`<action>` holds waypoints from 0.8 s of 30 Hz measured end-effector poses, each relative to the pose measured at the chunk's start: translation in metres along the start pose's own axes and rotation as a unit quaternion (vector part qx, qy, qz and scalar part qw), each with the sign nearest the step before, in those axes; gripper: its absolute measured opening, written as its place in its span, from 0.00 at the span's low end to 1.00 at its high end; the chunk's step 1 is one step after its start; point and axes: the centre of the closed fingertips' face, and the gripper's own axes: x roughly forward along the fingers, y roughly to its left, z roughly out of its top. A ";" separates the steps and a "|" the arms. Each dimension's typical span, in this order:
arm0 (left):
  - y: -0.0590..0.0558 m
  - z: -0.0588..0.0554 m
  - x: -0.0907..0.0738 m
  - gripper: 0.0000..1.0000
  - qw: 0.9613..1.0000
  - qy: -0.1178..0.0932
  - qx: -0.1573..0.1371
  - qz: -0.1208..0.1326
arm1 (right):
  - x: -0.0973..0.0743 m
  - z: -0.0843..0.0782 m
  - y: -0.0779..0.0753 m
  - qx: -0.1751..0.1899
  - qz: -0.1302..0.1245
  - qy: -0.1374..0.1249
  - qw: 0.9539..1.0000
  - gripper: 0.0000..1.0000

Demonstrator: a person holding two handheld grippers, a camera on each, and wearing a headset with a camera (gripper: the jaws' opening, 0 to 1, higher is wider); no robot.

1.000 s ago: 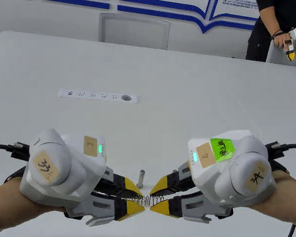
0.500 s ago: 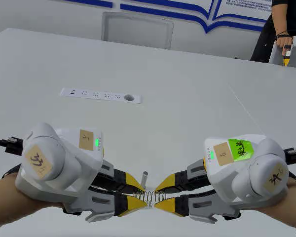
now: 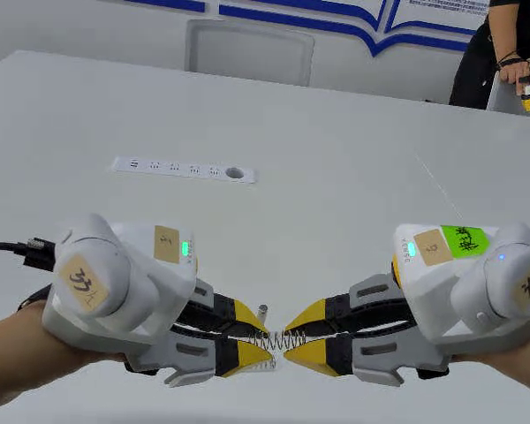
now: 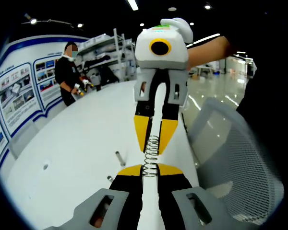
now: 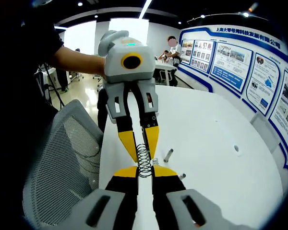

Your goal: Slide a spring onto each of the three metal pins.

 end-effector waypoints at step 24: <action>0.007 0.007 0.003 0.10 1.000 -0.008 0.001 0.016 | -0.001 0.040 -0.005 0.009 0.002 -0.070 0.997 0.11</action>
